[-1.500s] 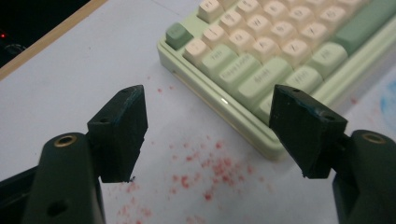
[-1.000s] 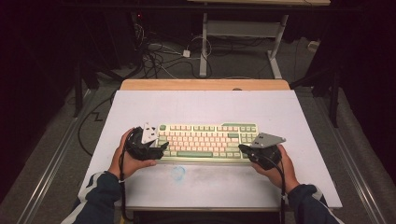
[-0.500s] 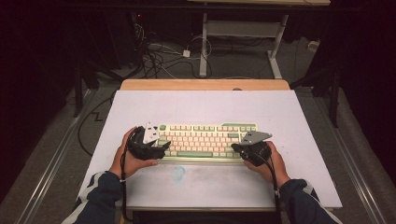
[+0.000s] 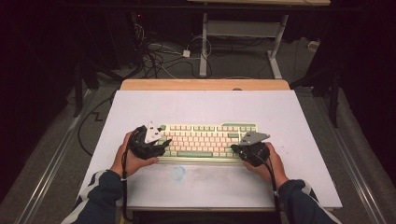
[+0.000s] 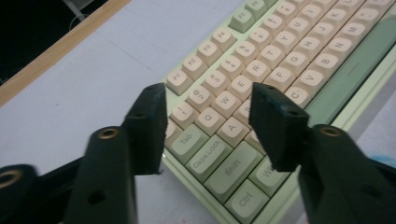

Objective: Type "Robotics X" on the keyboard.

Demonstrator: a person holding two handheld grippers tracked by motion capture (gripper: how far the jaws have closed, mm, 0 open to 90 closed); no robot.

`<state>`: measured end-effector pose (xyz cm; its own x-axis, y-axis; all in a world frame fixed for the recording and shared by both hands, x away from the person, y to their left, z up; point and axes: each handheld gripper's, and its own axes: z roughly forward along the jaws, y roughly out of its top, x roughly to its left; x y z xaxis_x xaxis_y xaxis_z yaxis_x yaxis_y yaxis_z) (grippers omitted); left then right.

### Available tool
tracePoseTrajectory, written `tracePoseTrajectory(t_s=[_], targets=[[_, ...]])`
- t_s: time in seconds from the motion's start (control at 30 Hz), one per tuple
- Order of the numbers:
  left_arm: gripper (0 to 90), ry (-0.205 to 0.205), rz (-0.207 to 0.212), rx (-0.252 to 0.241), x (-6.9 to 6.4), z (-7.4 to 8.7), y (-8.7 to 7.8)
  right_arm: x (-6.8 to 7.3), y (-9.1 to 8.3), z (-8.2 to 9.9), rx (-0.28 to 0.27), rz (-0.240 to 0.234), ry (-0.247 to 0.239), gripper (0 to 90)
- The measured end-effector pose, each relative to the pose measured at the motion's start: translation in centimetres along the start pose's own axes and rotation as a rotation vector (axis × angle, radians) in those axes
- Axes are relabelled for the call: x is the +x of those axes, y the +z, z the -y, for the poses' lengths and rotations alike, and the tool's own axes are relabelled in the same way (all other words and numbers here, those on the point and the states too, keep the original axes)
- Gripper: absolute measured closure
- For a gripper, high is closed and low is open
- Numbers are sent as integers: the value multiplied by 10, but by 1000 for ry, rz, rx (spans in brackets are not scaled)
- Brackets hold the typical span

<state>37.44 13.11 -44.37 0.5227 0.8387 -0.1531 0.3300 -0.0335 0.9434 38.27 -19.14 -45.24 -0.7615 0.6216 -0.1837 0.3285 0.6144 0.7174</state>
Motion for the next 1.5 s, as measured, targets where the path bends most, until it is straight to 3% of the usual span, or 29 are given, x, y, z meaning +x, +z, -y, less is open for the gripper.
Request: tracePoseTrajectory(t_s=[0.07, 0.1, 0.17, 0.27, 0.43, 0.67, 1.03, 1.5], targets=[[645, 0, 16, 11, -1, -1, 1, 1, 0, 1, -5, 6, 1, 900], [693, 15, 41, 36, -3, -2, 2, 1, 0, 1, -7, 7, -4, 900], [790, 32, 45, 53, -5, -2, 4, 1, 0, 1, -7, 8, -7, 900], [869, 29, 61, 67, -8, -3, 6, 1, 1, 2, -10, 10, -10, 900], [870, 3, 100, 102, -14, -7, 18, 2, 1, 2, -14, 13, -15, 900], [869, -3, 111, 130, -23, -9, 36, 3, 1, 2, -15, 20, -14, 900], [869, 54, 105, 195, -36, 0, 61, 4, 1, 3, -17, 28, -21, 900], [867, 71, 83, 187, -31, 2, 67, 4, 1, 2, -15, 26, -29, 900]])
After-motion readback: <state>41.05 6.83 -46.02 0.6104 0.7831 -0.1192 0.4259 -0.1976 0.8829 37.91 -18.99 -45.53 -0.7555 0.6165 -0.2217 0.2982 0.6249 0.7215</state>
